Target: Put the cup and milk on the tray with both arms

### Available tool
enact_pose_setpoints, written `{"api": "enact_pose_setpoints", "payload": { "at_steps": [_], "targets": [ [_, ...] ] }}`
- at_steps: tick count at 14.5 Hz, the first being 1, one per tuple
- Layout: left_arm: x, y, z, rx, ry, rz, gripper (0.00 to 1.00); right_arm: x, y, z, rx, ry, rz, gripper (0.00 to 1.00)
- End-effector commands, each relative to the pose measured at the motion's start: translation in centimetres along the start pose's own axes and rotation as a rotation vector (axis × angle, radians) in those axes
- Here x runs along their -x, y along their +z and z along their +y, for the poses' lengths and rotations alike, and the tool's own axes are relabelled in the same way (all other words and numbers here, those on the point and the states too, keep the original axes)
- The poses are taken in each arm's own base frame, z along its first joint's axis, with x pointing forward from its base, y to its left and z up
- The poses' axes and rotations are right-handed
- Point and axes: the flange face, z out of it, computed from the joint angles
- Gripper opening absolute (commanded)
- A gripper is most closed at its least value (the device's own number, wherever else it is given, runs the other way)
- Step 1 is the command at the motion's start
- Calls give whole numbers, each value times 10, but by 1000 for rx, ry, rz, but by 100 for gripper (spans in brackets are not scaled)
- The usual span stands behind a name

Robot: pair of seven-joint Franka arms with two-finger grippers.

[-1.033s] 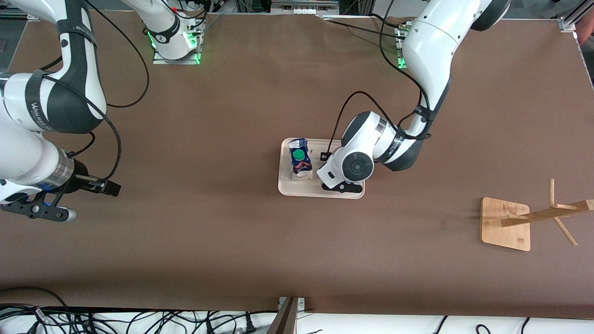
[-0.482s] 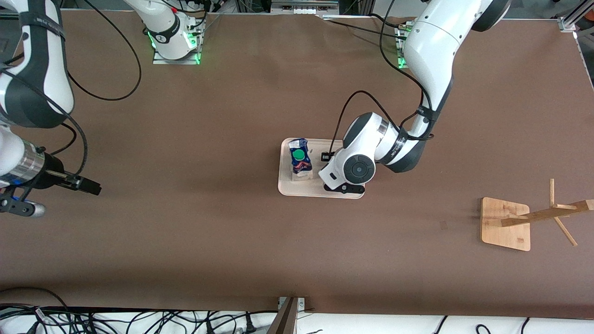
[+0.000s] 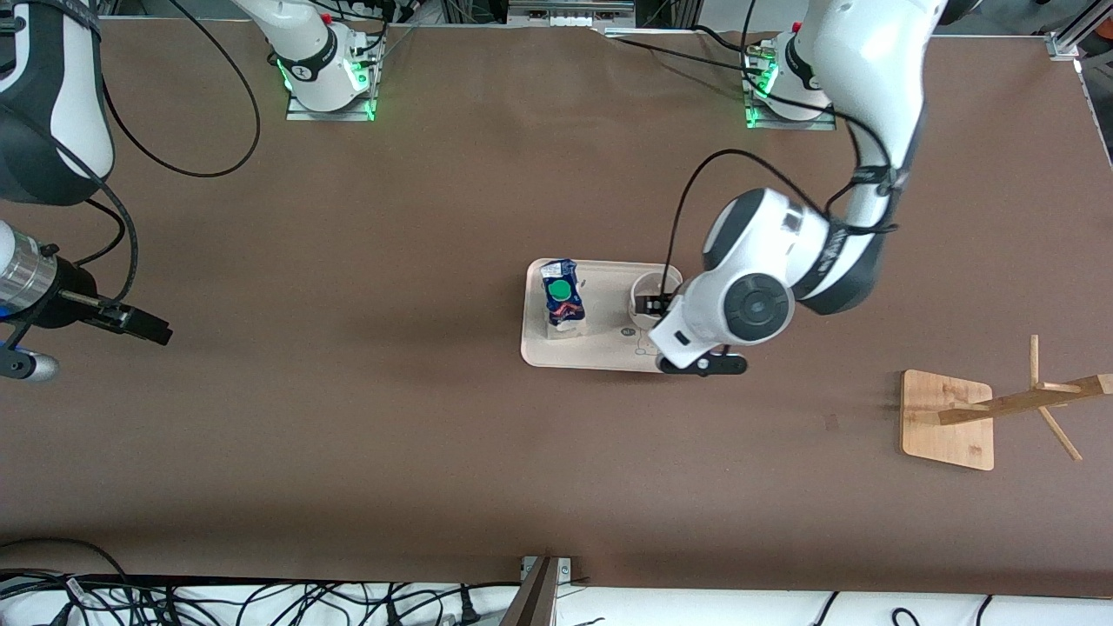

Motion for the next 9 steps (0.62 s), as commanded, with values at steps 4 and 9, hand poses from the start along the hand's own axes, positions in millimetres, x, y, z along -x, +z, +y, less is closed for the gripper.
{"api": "enact_pose_setpoints", "payload": {
  "at_steps": [4, 9],
  "targets": [
    [29, -142, -110, 96, -90, 169, 100, 40, -32, 14, -6, -19, 17, 100],
    [91, -209, -209, 40, -73, 241, 100, 41, -68, 18, 24, -14, -90, 100]
  ]
}}
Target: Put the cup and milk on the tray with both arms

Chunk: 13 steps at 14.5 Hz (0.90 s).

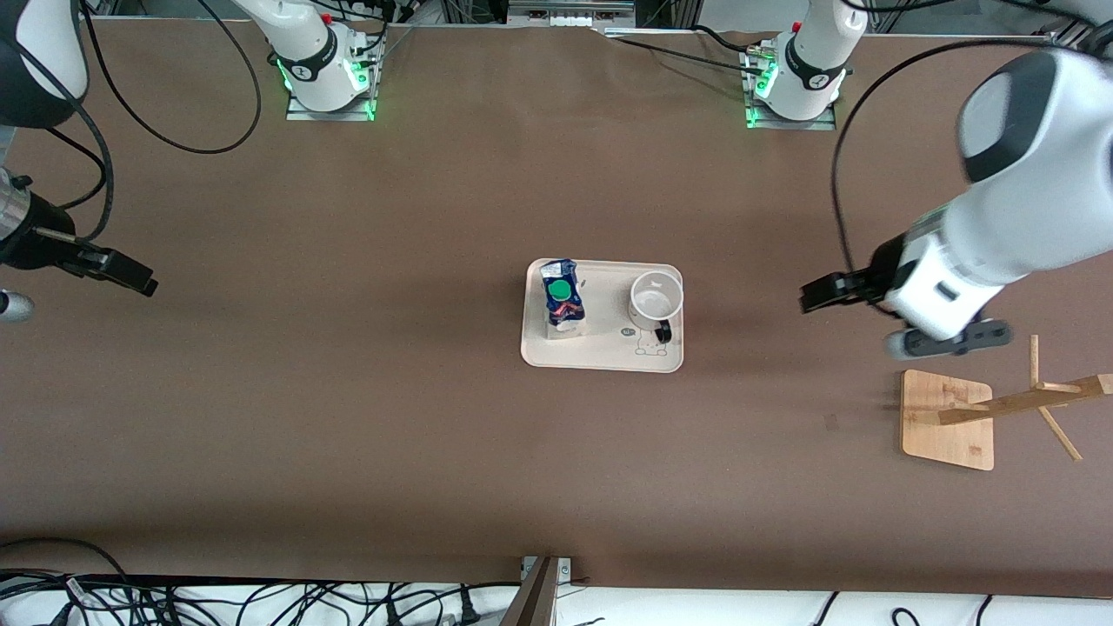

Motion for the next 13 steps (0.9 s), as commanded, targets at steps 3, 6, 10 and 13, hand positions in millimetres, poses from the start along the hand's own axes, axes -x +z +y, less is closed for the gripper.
{"api": "enact_pose_setpoints", "payload": {
  "at_steps": [3, 6, 10, 13],
  "targets": [
    [57, -47, -55, -153, 64, 71, 100, 0, -20, 1, 22, -17, -76, 100],
    [65, -51, -78, -155, 38, 70, 100, 1, -21, -3, 13, -25, -75, 100],
    [62, -52, -83, -147, 27, 75, 100, 2, -21, -9, 3, -62, -72, 100],
    [60, -55, -85, -143, 24, 93, 100, 1, -22, -8, -1, -114, -67, 100]
  ]
}}
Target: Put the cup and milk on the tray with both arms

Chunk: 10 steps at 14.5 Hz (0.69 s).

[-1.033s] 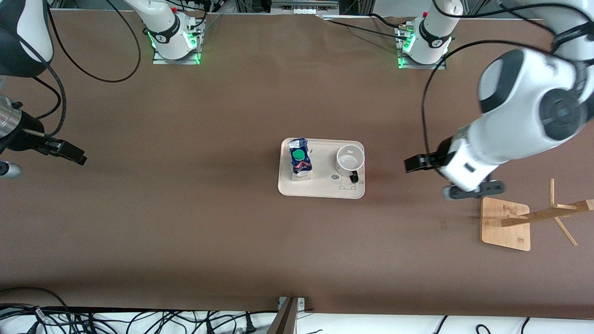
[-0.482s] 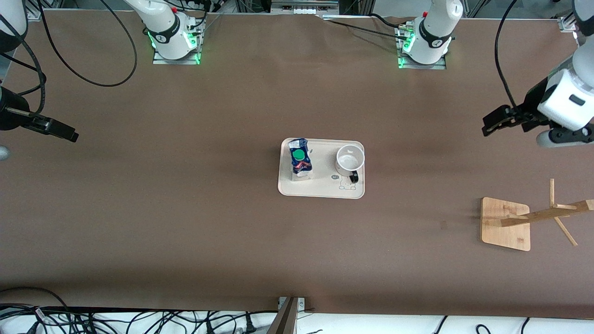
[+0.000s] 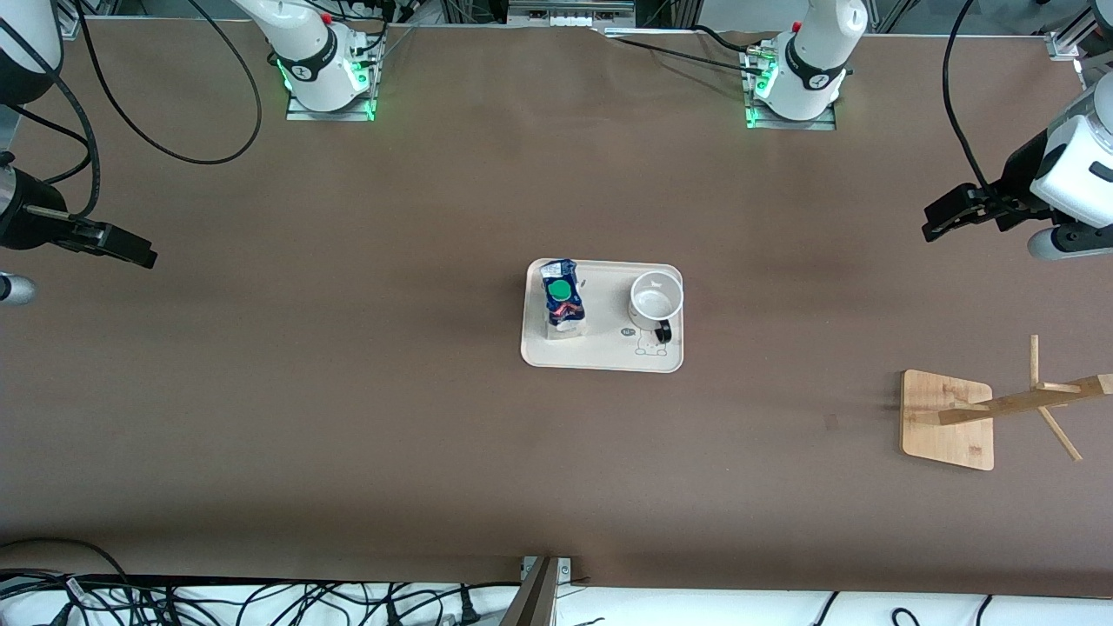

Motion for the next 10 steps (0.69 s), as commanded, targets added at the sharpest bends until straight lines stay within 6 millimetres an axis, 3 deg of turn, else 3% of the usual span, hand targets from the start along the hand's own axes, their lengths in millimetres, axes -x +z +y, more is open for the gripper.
{"api": "enact_pose_setpoints", "payload": {
  "at_steps": [1, 7, 10],
  "targets": [
    [2, -6, -3, -3, 15, 37, 100, -2, -6, 2, -10, -38, 0, 100],
    [-5, -16, -6, -9, 12, 66, 100, -2, -6, 2, -7, -144, 3, 100],
    [-15, -5, 4, -10, 27, 53, 100, -3, -11, 0, -10, -180, 26, 100]
  ]
}}
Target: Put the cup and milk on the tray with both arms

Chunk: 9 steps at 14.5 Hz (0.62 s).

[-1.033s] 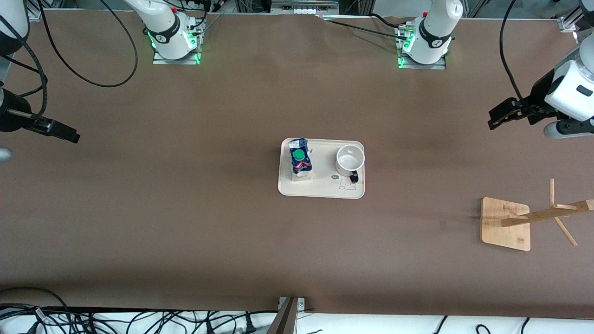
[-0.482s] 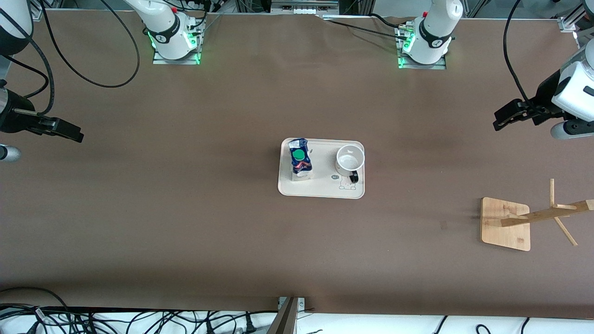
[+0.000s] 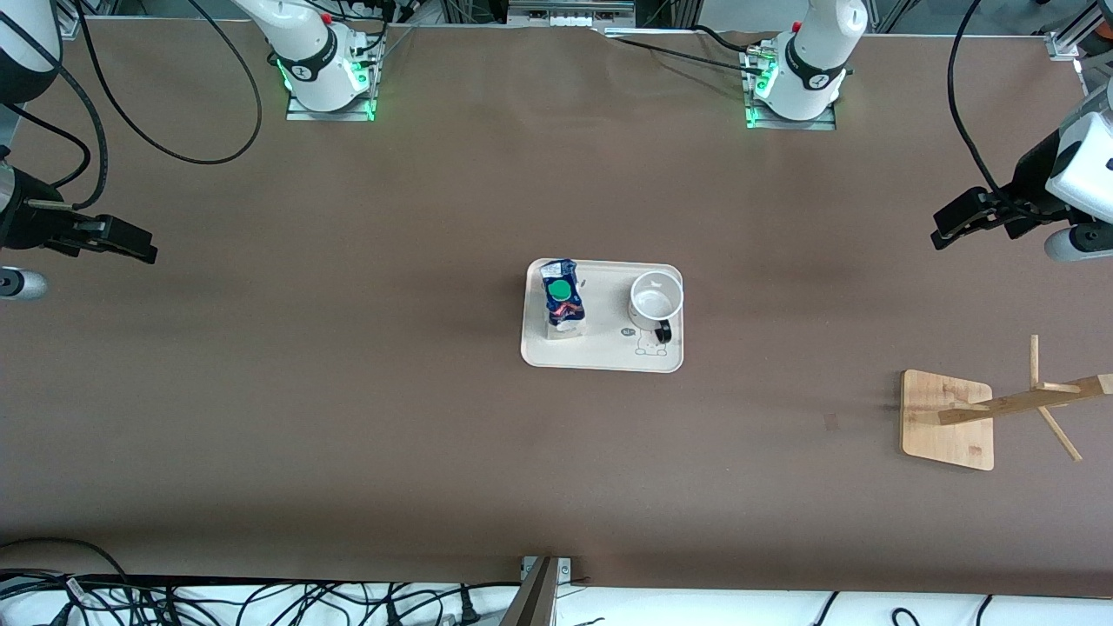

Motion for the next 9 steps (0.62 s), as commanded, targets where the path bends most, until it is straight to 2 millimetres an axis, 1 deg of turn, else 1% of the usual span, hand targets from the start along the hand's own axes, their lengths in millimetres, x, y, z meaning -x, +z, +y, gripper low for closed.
{"api": "enact_pose_setpoints", "payload": {
  "at_steps": [1, 2, 6, 9],
  "targets": [
    [-9, 1, 6, -16, 33, 8, 100, -3, -10, -3, -7, -39, 21, 100],
    [-9, 1, 7, -14, 33, 9, 100, -2, -10, -7, -5, -47, 15, 100],
    [-9, 1, 15, -13, 47, 8, 100, -1, -9, -11, -1, -53, 11, 100],
    [-9, 0, 15, -14, 47, 11, 100, -1, -9, -11, -2, -54, 9, 100]
  ]
}}
